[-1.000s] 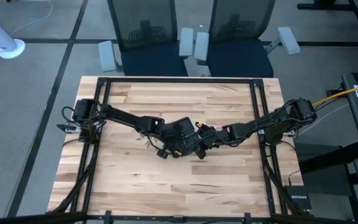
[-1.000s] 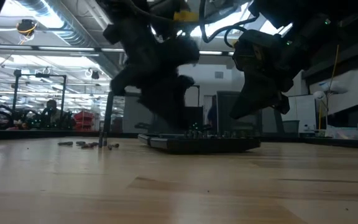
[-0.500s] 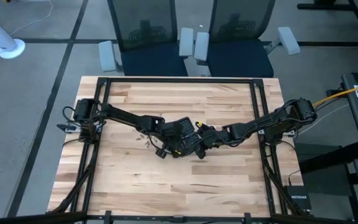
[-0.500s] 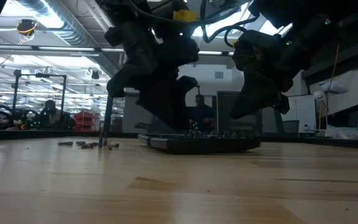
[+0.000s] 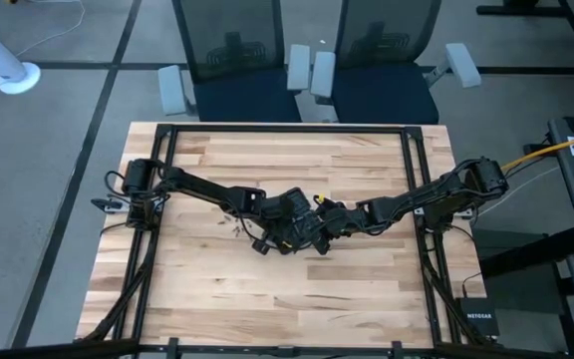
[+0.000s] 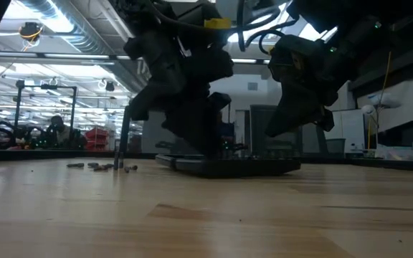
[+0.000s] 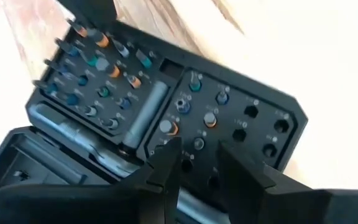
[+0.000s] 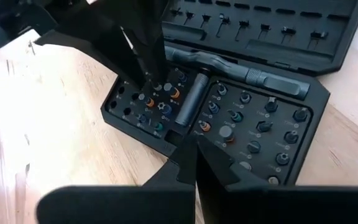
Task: Prefit tool cases
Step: Remove the white socket bit from the black prefit tool case
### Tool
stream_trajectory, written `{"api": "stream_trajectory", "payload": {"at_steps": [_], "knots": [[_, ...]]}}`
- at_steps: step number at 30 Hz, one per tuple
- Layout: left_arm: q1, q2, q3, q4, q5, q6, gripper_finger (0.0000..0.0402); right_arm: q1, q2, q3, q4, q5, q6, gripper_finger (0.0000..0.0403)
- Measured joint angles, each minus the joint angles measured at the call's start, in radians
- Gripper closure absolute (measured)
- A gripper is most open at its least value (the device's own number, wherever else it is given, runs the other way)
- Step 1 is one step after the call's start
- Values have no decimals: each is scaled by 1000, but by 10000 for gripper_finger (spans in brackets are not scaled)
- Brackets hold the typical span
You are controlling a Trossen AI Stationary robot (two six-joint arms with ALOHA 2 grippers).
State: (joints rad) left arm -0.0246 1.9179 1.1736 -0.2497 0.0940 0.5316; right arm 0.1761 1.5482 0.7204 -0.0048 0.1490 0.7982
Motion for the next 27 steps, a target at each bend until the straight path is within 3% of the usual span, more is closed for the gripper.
{"api": "stream_trajectory", "payload": {"at_steps": [17,21,27], "knots": [[-23,36,1,85,-2,-24,351,0,0,0,-1,0,0,403],[-16,36,0,98,-3,-98,391,0,0,0,-1,0,0,403],[-4,37,-1,150,-7,-237,400,0,0,0,0,0,1,403]]}}
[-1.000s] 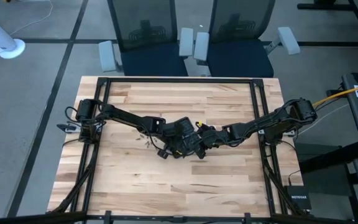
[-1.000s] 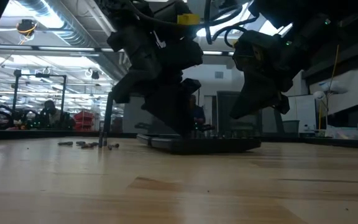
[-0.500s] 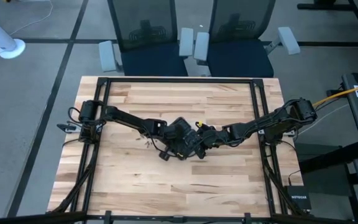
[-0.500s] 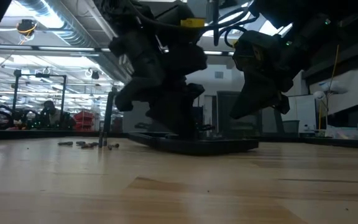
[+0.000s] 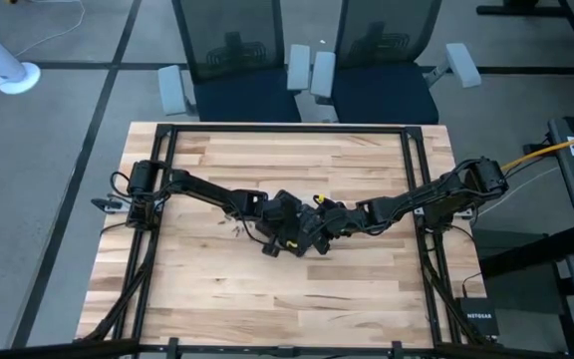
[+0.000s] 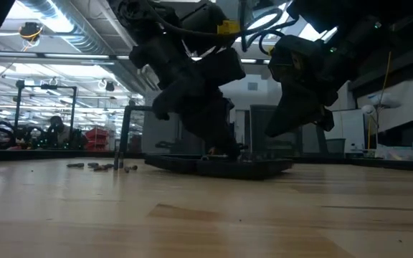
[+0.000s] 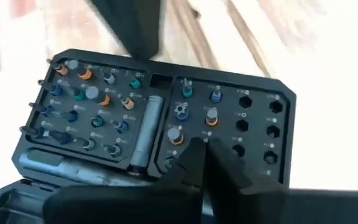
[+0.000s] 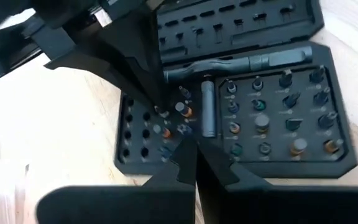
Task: Prefit tool cases
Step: Remove the white socket bit from the black prefit tool case
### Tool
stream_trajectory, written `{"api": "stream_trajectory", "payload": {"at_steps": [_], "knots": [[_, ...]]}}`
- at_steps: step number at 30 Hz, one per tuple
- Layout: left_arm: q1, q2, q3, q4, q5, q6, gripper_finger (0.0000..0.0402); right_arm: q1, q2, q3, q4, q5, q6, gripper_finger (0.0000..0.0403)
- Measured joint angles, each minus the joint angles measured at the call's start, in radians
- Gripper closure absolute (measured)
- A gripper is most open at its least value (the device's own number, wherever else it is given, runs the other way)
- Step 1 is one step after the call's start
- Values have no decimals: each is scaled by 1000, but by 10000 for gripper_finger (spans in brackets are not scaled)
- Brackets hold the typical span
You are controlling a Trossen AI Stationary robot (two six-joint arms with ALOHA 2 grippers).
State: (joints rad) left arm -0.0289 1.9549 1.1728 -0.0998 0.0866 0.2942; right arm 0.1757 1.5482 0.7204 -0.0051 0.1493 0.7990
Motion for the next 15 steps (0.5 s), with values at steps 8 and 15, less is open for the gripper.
{"api": "stream_trajectory", "payload": {"at_steps": [8,15], "knots": [[-4,-51,0,-105,-11,-73,401,0,0,0,4,-1,0,403],[-6,-164,0,-293,-23,-32,401,0,-1,1,5,0,0,403]]}}
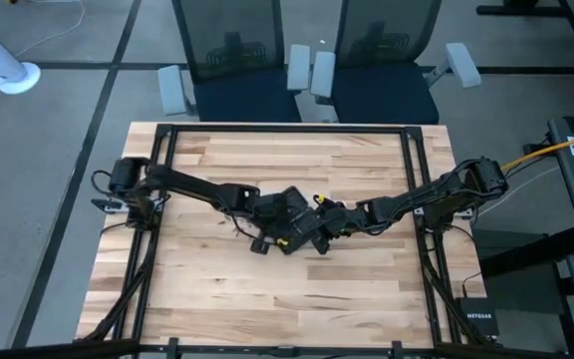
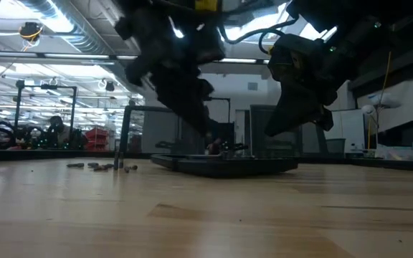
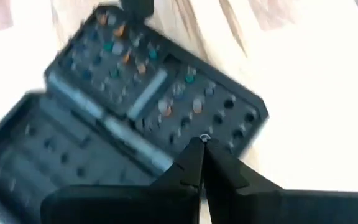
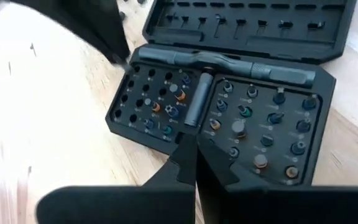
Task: Prefit tool cases
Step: Remove the white socket bit from the black prefit tool case
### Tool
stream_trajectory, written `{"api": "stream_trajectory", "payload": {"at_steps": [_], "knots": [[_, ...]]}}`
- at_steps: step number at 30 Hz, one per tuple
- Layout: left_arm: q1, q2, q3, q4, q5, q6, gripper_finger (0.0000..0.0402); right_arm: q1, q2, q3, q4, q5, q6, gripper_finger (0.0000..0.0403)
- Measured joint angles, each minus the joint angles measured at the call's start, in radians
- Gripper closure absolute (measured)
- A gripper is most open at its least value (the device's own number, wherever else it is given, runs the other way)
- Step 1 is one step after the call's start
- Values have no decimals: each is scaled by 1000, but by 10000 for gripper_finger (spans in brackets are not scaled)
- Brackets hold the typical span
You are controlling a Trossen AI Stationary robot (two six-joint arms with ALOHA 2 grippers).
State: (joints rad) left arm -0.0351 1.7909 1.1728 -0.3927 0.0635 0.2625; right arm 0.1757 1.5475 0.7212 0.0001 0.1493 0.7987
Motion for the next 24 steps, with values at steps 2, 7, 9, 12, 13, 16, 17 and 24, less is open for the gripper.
{"api": "stream_trajectory", "payload": {"at_steps": [2,7,9,12,13,16,17,24], "knots": [[5,-37,0,-87,-20,5,401,0,0,0,-1,0,0,403],[30,-148,-100,-264,-84,12,402,0,0,0,-1,18,-1,403],[46,-208,-174,-281,-87,-14,401,0,0,0,-1,20,-2,403],[56,-298,-263,-278,-89,-20,401,0,0,0,4,20,-2,403],[57,-316,-283,-270,-88,-23,401,0,0,0,4,19,-2,403],[57,-349,-322,-261,-85,-52,399,0,0,0,5,17,-14,403],[57,-352,-328,-260,-85,-58,395,0,0,0,6,16,-19,403],[57,-352,-323,-239,-82,-109,329,-28,-20,0,-5,7,-48,403]]}}
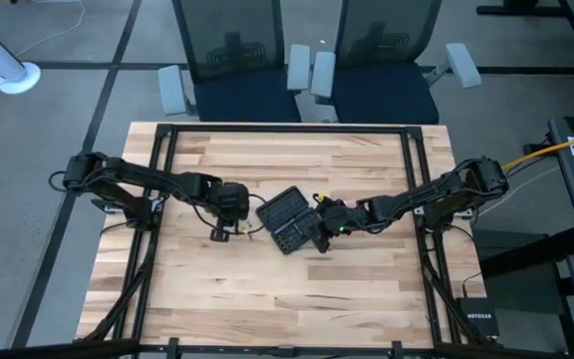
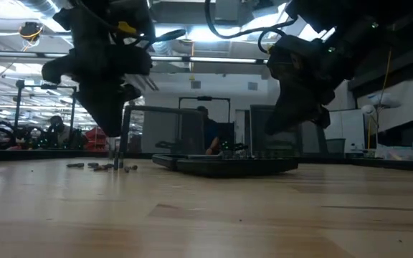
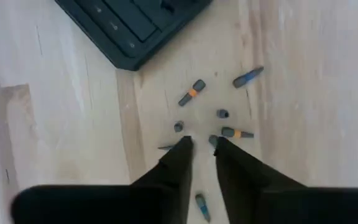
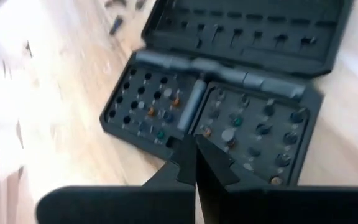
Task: Prefit tool cases
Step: Remove the white socket bit from the black prefit tool case, then adjust the black prefit tool case
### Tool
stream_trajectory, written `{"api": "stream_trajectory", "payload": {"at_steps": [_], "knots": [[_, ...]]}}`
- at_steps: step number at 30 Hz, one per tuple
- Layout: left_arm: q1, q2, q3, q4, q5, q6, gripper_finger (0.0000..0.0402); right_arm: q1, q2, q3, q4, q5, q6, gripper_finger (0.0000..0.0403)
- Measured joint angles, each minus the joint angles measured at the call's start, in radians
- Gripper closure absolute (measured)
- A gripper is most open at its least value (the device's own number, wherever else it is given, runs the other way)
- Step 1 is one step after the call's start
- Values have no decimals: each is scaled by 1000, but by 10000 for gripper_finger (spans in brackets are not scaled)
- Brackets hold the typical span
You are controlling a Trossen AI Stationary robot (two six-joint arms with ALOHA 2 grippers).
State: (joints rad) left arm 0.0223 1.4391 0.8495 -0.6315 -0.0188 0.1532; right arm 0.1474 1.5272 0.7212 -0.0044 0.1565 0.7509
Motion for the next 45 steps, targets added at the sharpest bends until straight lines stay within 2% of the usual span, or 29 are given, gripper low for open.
{"api": "stream_trajectory", "payload": {"at_steps": [3,8,13,17,23,32,45], "knots": [[0,0,15,5,2,-45,296,-48,-37,0,-26,15,30,403],[-3,0,20,44,3,-128,256,-156,-81,0,-215,98,132,403],[-3,0,20,118,3,-173,246,-222,-50,-1,-306,21,138,403],[-3,0,20,166,0,-212,249,-206,-16,0,-278,-33,166,403],[-3,0,20,176,-1,-229,248,-126,37,-1,-279,-35,260,403],[-4,0,20,182,-2,-196,247,-18,61,-1,-217,36,405,403],[-4,0,20,183,-2,-175,247,-10,57,0,-207,69,449,403]]}}
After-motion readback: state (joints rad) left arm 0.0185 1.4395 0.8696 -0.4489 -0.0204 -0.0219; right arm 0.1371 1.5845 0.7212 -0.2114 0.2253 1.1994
